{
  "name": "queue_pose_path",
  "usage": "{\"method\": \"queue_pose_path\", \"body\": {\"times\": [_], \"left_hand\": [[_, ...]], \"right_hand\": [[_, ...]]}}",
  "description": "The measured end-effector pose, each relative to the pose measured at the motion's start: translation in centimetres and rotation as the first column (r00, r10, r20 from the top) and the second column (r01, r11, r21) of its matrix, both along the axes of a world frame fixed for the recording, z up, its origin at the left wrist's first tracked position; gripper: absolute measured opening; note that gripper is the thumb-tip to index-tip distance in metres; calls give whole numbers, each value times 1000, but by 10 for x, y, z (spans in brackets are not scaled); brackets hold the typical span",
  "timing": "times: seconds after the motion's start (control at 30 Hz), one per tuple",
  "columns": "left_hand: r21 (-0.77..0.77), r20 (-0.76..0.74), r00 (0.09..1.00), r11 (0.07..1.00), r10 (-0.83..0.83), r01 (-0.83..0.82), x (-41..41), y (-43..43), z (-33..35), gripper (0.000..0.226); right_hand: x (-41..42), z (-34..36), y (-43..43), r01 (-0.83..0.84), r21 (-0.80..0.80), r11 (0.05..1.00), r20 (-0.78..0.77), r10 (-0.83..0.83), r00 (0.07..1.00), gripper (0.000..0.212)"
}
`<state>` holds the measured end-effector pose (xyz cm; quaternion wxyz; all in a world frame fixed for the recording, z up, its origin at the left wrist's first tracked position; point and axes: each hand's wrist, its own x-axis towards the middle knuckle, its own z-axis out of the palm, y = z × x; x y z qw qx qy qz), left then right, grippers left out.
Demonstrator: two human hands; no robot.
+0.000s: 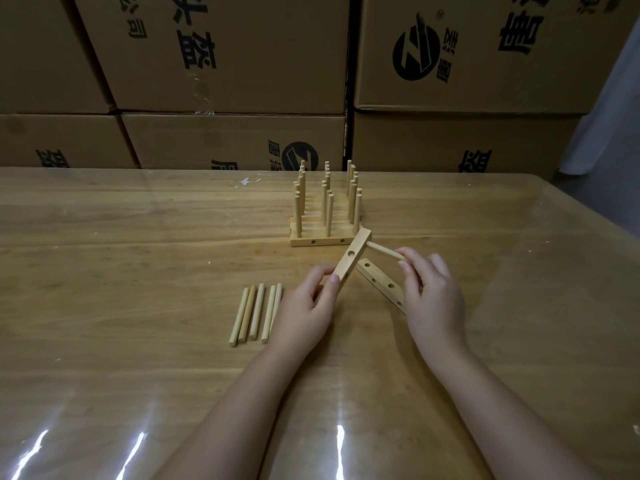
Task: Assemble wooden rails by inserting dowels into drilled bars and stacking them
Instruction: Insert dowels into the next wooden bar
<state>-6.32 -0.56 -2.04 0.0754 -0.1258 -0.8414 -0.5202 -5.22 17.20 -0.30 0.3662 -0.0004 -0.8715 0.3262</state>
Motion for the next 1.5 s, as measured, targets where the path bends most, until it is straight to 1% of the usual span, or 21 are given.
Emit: {"method": "queue_pose_path", "body": {"times": [0.17, 0.3, 0.37, 0.43, 0.5, 0.57, 0.63, 0.7, 0.77, 0.83, 0.9, 0.97, 1.0, 1.07, 1.1, 1.17, 1.23, 1.37, 1.5], "left_hand": [[-1, -10, 1000, 1000, 2, -2, 1, 1, 1, 16], [-25, 49, 997, 998, -51, 52, 2, 1, 3, 23], [41, 97, 989, 994, -108, 105, 3, 1, 3, 21], [157, 139, 977, 978, -162, 140, 3, 0, 5, 17], [265, 159, 972, 956, -176, 129, 2, -1, 7, 16], [343, 150, 978, 935, -146, 87, 0, -1, 9, 16], [401, 104, 990, 915, -98, 49, -1, 0, 8, 16], [457, 41, 998, 889, -45, 22, -1, 0, 8, 14], [516, -10, 1000, 856, 18, -11, -1, -1, 8, 13], [569, -32, 993, 819, 111, -73, -1, -4, 11, 11], [588, -21, 973, 790, 230, -174, -3, -6, 14, 17], [548, -21, 932, 784, 361, -292, -5, -8, 13, 23], [507, -29, 910, 790, 414, -344, -6, -8, 12, 23], [437, -37, 882, 802, 469, -408, -7, -10, 8, 12], [425, -23, 879, 800, 477, -423, -8, -10, 7, 8], [432, 27, 886, 794, 464, -429, -8, -10, 7, 10], [445, 76, 899, 792, 431, -418, -7, -9, 9, 11], [450, 136, 928, 813, 347, -370, -5, -3, 13, 9], [528, 178, 965, 810, 191, -257, -3, 3, 18, 16]], "right_hand": [[-1, -2, 0, -10, -7, 1000, -12, 10, 1000, 23], [-2, -3, -1, -54, -72, 996, -18, 53, 998, 28], [-2, -2, -2, -84, -131, 988, -23, 82, 996, 40], [0, 1, -3, -114, -198, 974, -81, 100, 992, 53], [1, 2, -4, -146, -246, 958, -162, 108, 981, 53], [1, 1, -6, -161, -249, 955, -155, 125, 980, 49], [2, -1, -12, -194, -196, 961, -73, 183, 980, 41], [5, -3, -19, -317, -79, 945, 55, 322, 945, 29], [9, -6, -28, -457, 107, 883, 208, 430, 879, 25], [13, -10, -37, -559, 253, 790, 324, 475, 818, 28], [17, -14, -45, -633, 306, 711, 410, 501, 762, 33], [20, -17, -49, -665, 336, 667, 449, 507, 736, 34], [20, -18, -49, -666, 339, 664, 452, 506, 734, 34], [19, -17, -46, -652, 293, 699, 443, 505, 741, 34], [18, -16, -44, -642, 258, 722, 439, 504, 743, 34], [18, -14, -43, -629, 190, 754, 434, 510, 743, 33], [19, -12, -43, -626, 163, 763, 429, 516, 741, 32], [18, -12, -43, -613, 160, 773, 437, 501, 747, 34], [17, -10, -42, -581, 113, 806, 412, 494, 765, 27]]}}
